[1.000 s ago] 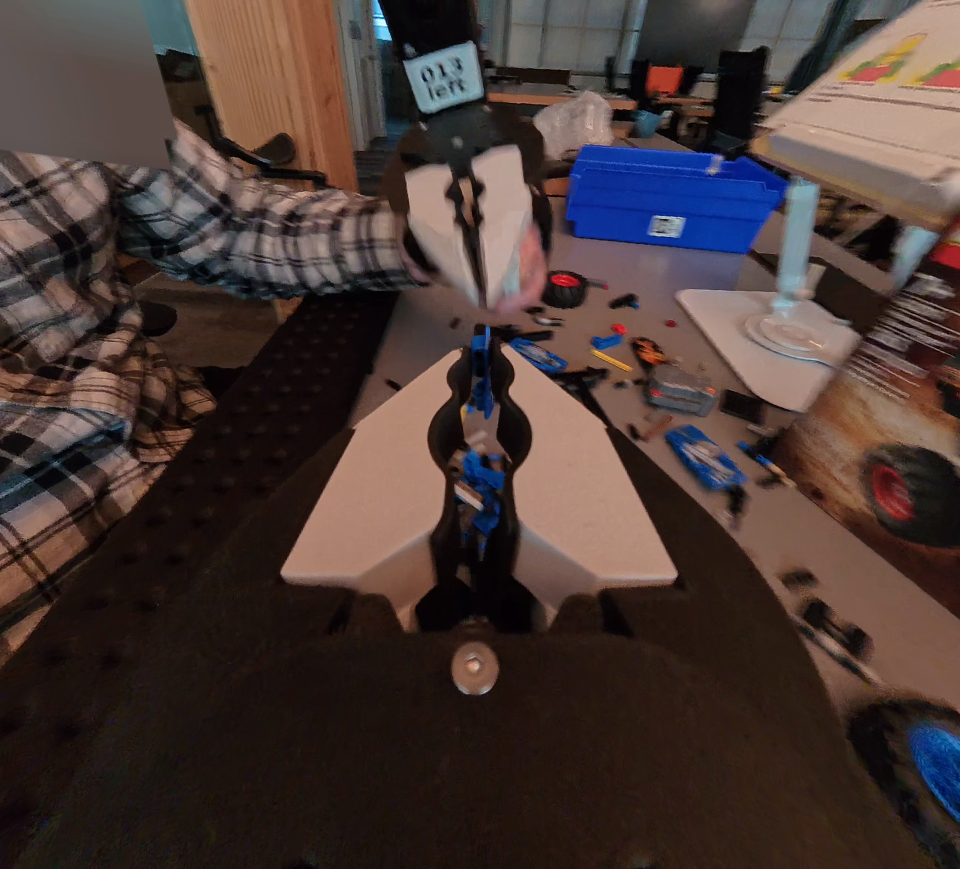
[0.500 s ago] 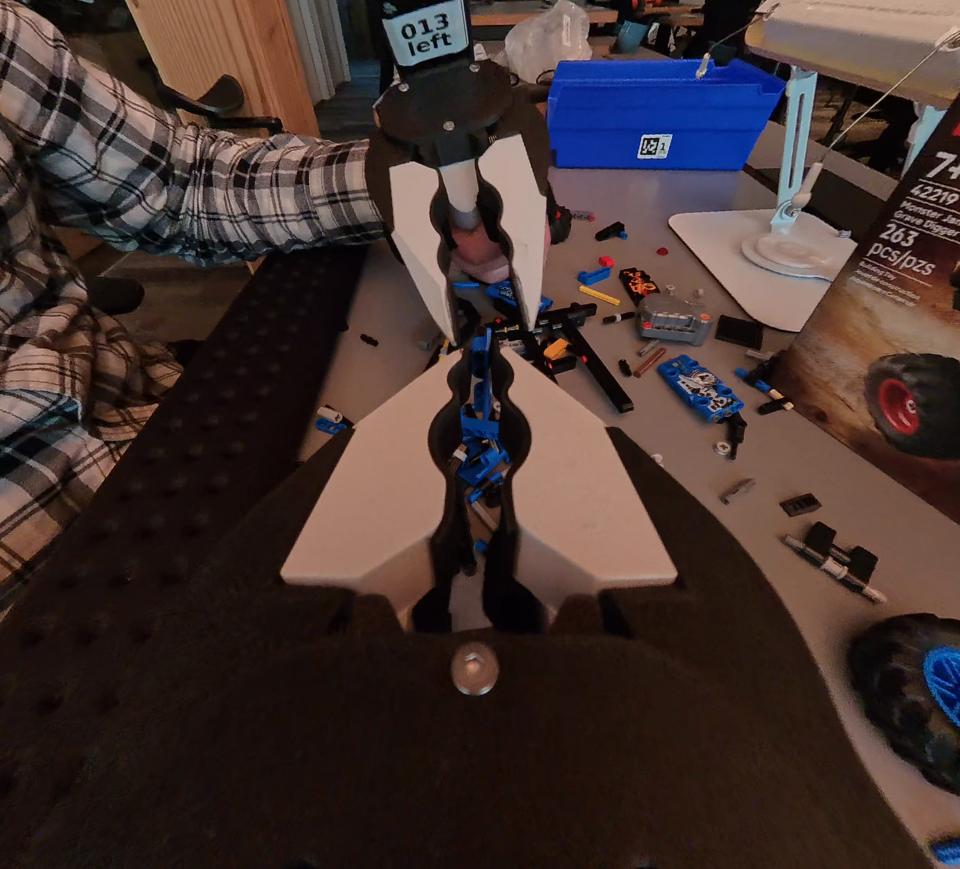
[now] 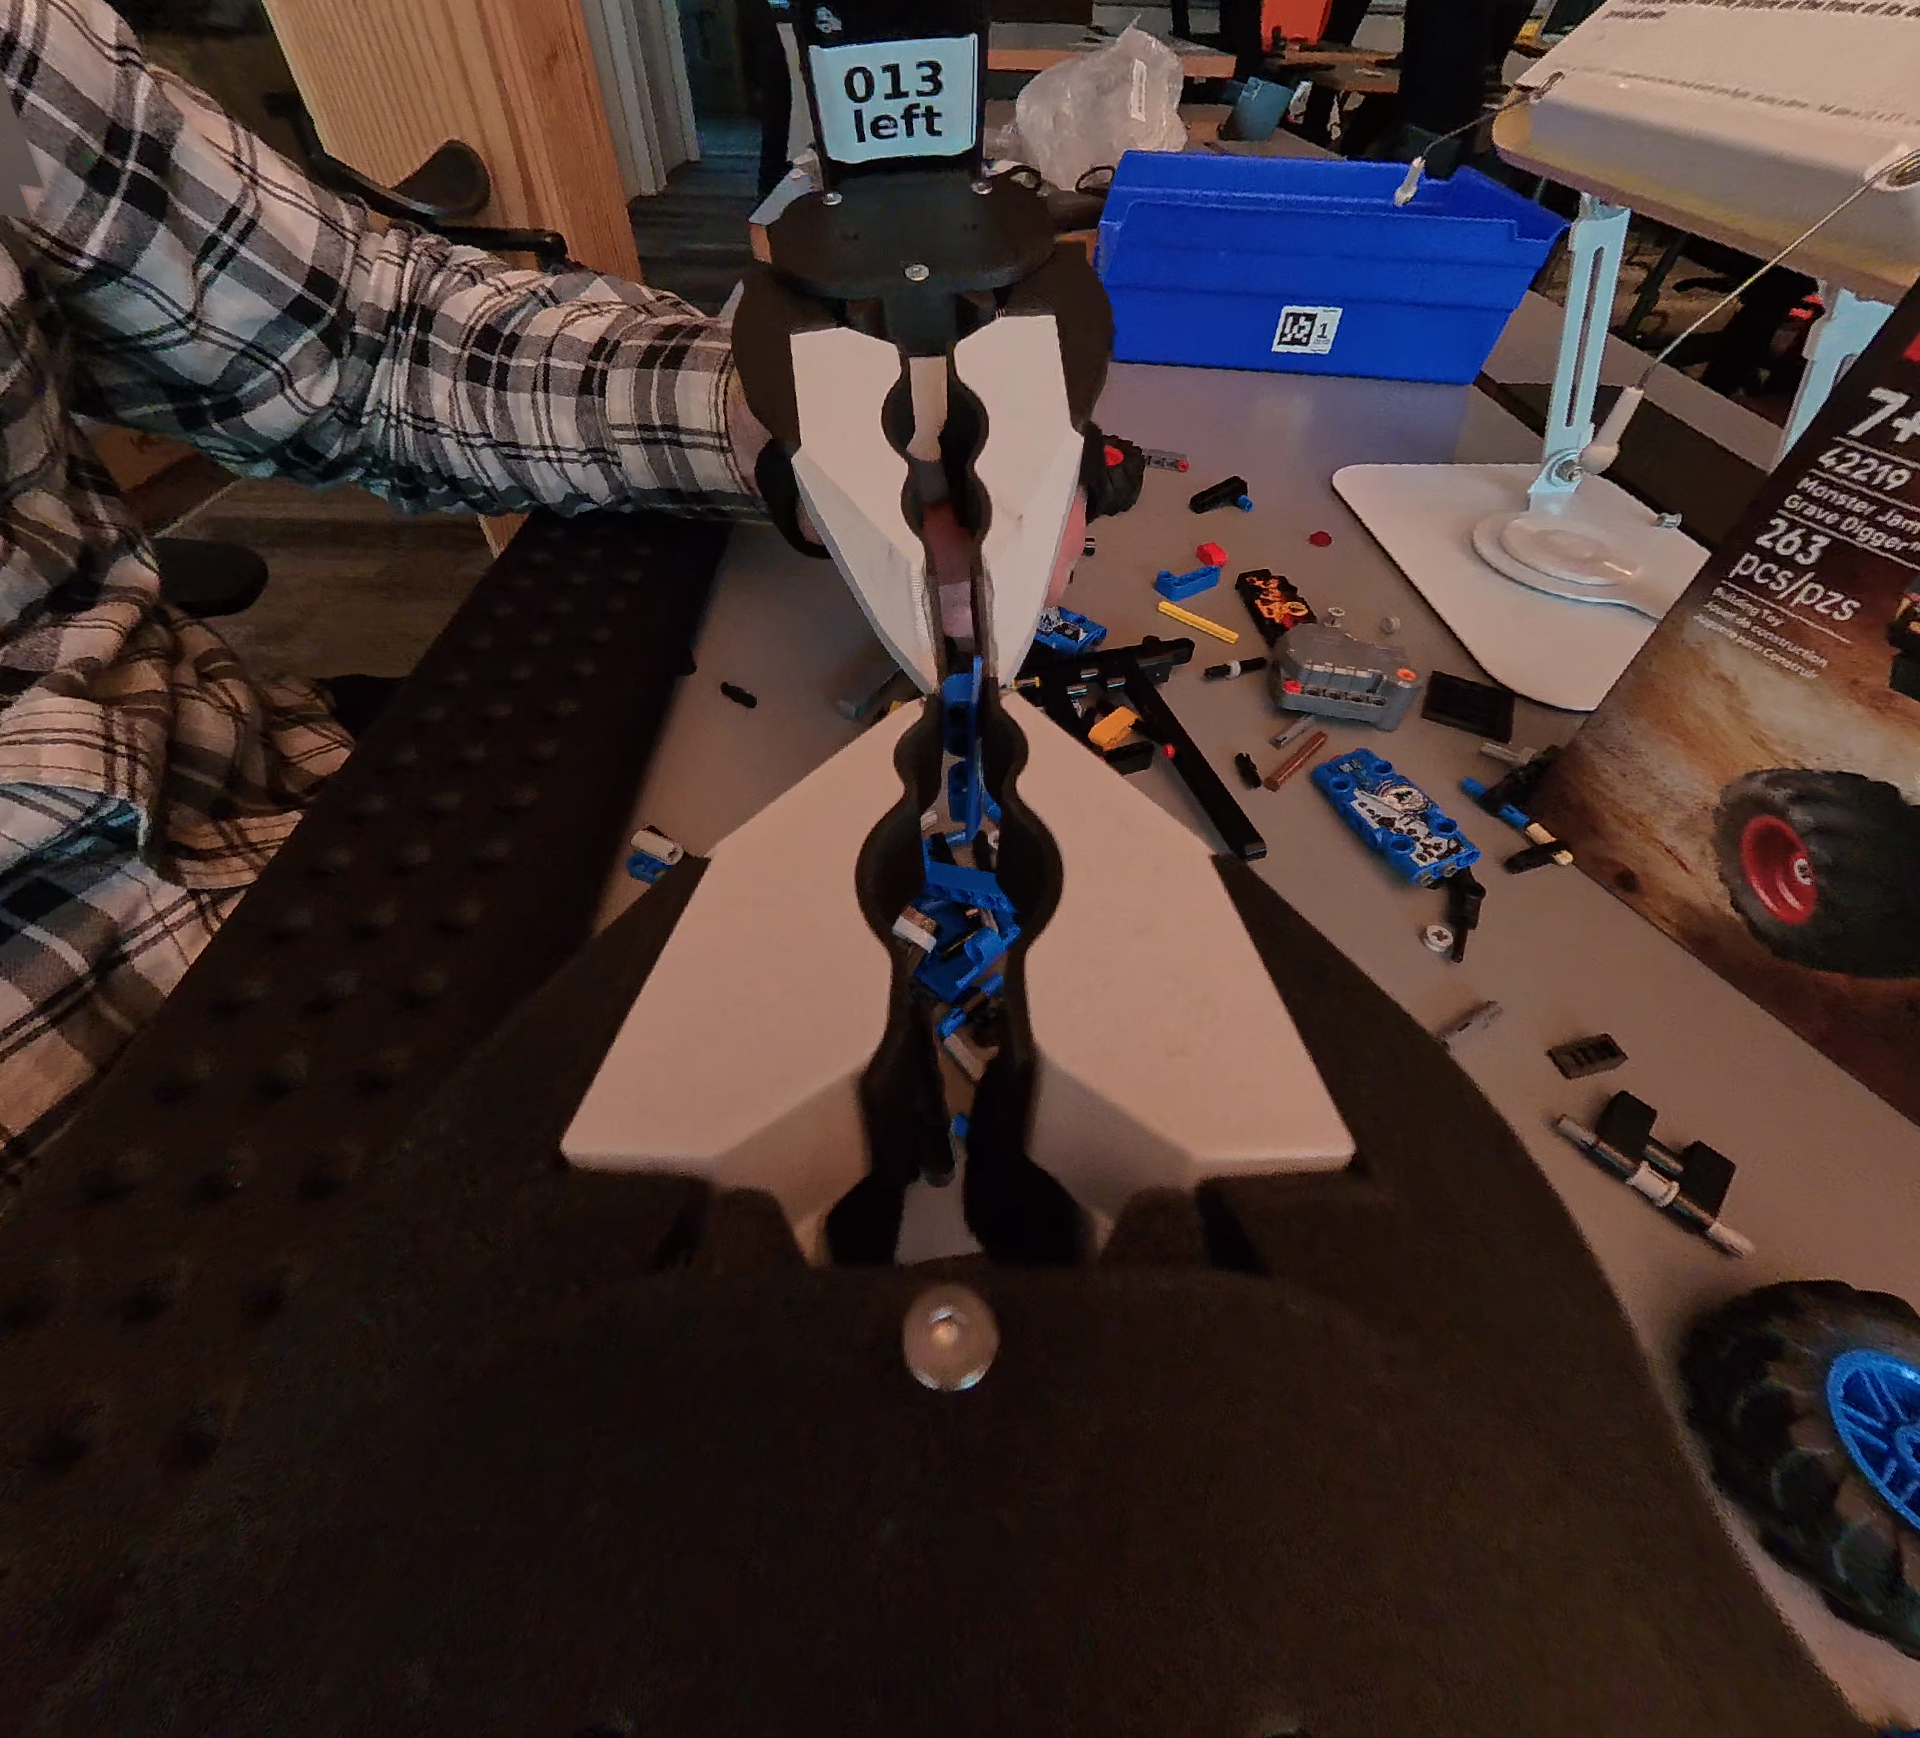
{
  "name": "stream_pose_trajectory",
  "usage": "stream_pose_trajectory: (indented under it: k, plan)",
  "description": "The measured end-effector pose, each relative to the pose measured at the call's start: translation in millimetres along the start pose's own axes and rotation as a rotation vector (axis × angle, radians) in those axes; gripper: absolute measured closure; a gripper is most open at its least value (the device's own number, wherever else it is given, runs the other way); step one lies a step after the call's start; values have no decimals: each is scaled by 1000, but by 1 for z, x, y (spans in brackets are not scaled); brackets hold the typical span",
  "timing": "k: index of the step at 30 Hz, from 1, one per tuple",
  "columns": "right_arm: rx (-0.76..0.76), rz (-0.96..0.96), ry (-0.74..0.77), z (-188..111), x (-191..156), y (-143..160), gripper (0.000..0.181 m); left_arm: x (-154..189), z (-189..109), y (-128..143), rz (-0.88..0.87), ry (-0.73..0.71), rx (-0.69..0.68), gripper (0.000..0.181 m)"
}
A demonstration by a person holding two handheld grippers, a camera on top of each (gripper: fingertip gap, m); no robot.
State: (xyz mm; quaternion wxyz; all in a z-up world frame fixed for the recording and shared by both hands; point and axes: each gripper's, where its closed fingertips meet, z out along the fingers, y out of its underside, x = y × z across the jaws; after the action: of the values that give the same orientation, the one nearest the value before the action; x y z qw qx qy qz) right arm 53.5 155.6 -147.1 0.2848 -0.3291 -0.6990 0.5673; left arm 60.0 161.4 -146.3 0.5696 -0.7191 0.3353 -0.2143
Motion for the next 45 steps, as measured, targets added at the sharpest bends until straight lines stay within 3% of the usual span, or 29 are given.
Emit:
stream_pose_trajectory:
  k: [9, 14, 16, 17, 18, 21, 24, 27, 30, 36, 39, 45]
  plan:
    - [59, -32, 19, -4, -2, -15, 176, 3, -4, -19, 21, -38, 93, 181]
    - [138, -28, -66, -11, -15, -27, 176, 16, -10, -33, 63, -15, 118, 181]
    - [144, -1, 10, -31, 3, -21, 177, -4, -53, -66, -19, -59, 310, 181]
    - [213, 34, 8, -43, 6, -28, 177, -15, -67, -67, 3, -112, 310, 181]
    - [251, 44, 0, -45, 5, -35, 176, -18, -61, -52, 17, -105, 221, 181]
    - [130, 31, -35, -20, -2, -19, 176, 0, -32, -10, 41, 2, 5, 180]
    - [104, 78, -26, -25, 5, -7, 176, -2, -25, 31, 40, 13, -161, 180]
    - [40, 72, -33, -15, 2, 4, 176, -8, -19, 38, 33, -13, -202, 157]
    - [-1, 77, -30, -8, 2, 12, 176, -6, -17, 26, 26, -18, -128, 154]
    - [10, 73, -35, -4, 0, 9, 176, 6, 1, 9, 129, -45, -68, 166]
    - [18, 77, -39, -4, 0, 8, 176, 4, 2, 7, 147, -74, -60, 181]
    - [34, 80, -53, -3, -2, 6, 176, 5, 1, 7, 159, -75, -55, 180]
